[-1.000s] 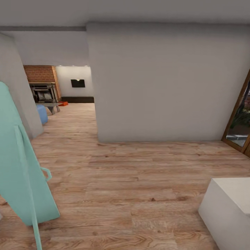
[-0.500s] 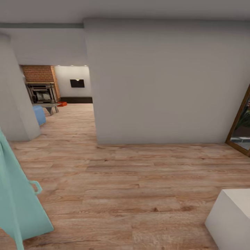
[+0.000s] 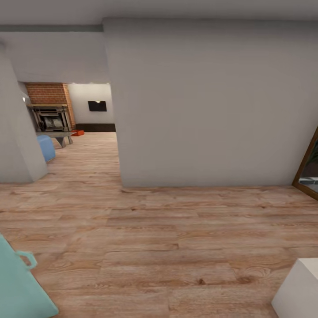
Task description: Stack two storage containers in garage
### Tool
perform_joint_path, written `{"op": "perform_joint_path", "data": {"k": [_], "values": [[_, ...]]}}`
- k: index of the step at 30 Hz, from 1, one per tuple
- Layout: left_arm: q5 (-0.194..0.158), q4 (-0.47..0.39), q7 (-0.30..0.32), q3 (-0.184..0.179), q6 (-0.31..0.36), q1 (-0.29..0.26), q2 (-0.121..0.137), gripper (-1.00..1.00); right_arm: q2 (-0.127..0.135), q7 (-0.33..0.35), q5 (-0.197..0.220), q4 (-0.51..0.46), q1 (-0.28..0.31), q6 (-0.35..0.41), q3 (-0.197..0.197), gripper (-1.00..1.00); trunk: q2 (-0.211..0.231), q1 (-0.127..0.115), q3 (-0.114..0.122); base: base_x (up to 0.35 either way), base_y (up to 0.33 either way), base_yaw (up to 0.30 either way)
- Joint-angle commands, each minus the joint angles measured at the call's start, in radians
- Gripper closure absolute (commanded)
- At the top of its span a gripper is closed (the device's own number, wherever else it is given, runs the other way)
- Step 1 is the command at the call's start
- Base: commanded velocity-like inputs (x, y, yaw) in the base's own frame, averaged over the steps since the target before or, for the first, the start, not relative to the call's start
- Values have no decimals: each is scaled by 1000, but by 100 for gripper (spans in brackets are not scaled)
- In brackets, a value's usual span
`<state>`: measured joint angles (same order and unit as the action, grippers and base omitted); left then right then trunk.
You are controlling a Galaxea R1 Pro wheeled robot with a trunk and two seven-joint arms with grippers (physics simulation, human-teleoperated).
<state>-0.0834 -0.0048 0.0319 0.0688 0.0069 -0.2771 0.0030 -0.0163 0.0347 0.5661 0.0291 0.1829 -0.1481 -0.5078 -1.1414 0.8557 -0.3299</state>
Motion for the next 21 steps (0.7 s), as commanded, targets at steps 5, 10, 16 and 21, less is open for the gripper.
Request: {"op": "perform_joint_path", "data": {"k": [5,10,16,21], "values": [[-9,0,3,6,1,-1,0,-100,-1,4,11,3,1,-5,-8,-100,-1,1,-1,327,0,0],[-9,0,3,6,1,-1,0,-100,-2,4,11,3,1,-4,-8,-100,-1,1,-1,327,0,0],[-9,0,3,6,1,-1,0,-100,-2,4,11,3,1,-1,-8,-100,-1,1,-1,327,0,0],[-9,0,3,6,1,-1,0,-100,-2,4,11,3,1,-1,-8,-100,-1,1,-1,327,0,0]]}}
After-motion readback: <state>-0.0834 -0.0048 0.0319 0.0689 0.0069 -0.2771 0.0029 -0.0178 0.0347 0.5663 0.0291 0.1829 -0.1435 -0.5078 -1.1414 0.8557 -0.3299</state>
